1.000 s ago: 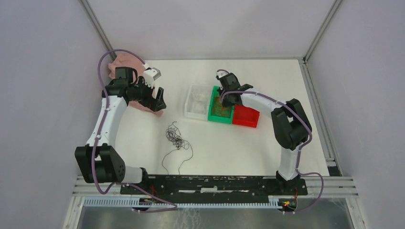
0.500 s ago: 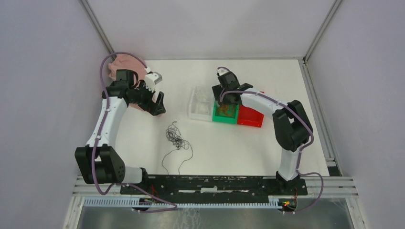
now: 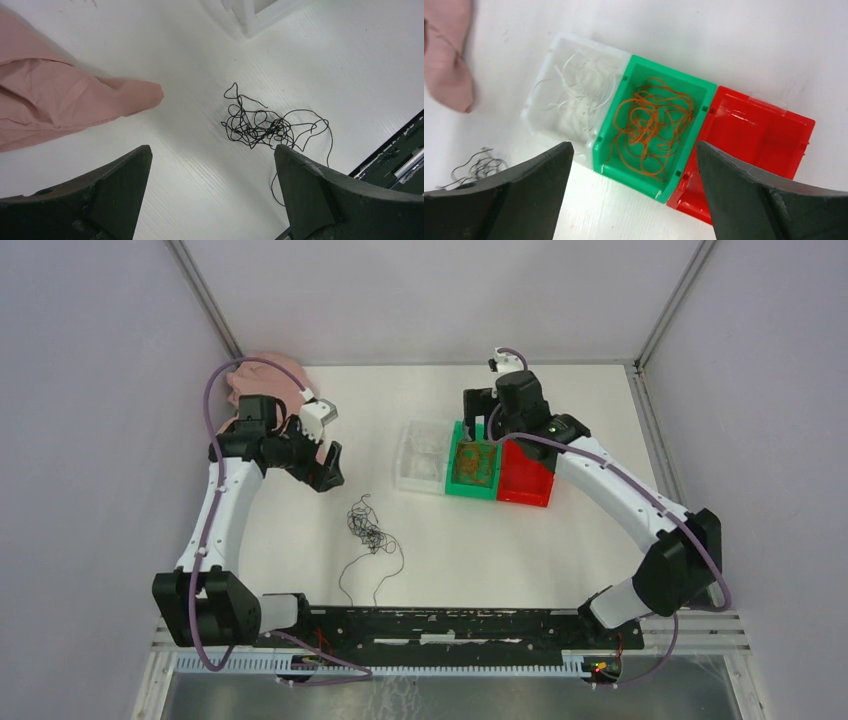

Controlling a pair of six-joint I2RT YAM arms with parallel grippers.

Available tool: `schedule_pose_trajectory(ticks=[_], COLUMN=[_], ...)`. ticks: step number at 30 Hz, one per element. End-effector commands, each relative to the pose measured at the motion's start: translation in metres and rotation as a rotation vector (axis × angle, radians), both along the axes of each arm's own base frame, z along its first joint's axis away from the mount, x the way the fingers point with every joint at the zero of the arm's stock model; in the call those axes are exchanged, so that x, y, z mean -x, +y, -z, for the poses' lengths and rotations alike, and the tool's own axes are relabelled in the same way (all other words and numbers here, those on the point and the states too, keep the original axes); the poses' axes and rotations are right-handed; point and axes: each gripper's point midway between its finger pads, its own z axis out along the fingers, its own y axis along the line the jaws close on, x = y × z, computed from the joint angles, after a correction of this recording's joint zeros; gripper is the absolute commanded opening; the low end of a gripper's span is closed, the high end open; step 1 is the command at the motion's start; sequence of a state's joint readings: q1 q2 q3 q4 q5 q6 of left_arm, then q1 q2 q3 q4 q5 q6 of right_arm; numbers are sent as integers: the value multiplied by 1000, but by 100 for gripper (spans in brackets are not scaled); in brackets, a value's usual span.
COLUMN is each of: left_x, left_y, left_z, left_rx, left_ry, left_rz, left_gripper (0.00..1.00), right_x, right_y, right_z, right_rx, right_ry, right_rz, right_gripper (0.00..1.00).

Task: Untangle the cables
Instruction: Place the cable in the bin, then untie the cable.

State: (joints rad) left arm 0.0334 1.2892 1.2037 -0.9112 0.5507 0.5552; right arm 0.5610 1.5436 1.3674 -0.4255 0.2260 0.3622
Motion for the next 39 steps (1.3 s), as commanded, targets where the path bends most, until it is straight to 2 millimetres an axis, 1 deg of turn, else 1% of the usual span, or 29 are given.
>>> schedule_pose_trajectory(ticks=[1, 3, 5, 8, 10, 13, 16, 22, 24, 26, 30, 32, 36, 38, 39], left_x=[9, 12, 17, 23, 26, 33, 39, 40, 39, 37, 33, 27, 18, 16, 14], left_y=[5, 7, 6, 6, 4, -7, -19, -28, -30, -31, -36, -36, -38, -38, -38], left_z=[5, 15, 30, 51, 64, 71, 74, 87, 93, 96, 99, 97, 85, 81, 77], left_rx=[-37, -48, -49, -50, -36, 22, 82, 133, 145, 151, 159, 155, 158, 146, 134], left_ry=[-27, -11, 24, 66, 94, 132, 138, 186, 212, 228, 228, 210, 166, 149, 139], left_rz=[28, 29, 37, 50, 61, 95, 145, 174, 178, 179, 179, 162, 152, 145, 139], left_gripper=[99, 99, 99, 94, 90, 83, 79, 69, 64, 57, 50, 41, 24, 9, 4], right_x=[28, 38, 51, 74, 89, 104, 112, 124, 125, 127, 129, 129, 129, 129, 129], right_y=[23, 29, 33, 51, 62, 71, 77, 81, 81, 81, 80, 81, 84, 87, 88], right_z=[-11, -3, 12, 28, 41, 54, 62, 77, 78, 79, 79, 78, 75, 73, 71], right_rx=[-97, -74, -56, -39, -6, 18, 3, 1, -4, -10, -10, -15, -22, -26, -30], right_ry=[19, 32, 41, 54, 71, 81, 90, 120, 120, 119, 122, 120, 115, 111, 107], right_rz=[-125, -138, -148, -193, -221, -235, -241, -251, -250, -246, -242, -241, -241, -246, -250], right_gripper=[100, 99, 94, 86, 83, 80, 76, 67, 65, 64, 63, 62, 60, 60, 61])
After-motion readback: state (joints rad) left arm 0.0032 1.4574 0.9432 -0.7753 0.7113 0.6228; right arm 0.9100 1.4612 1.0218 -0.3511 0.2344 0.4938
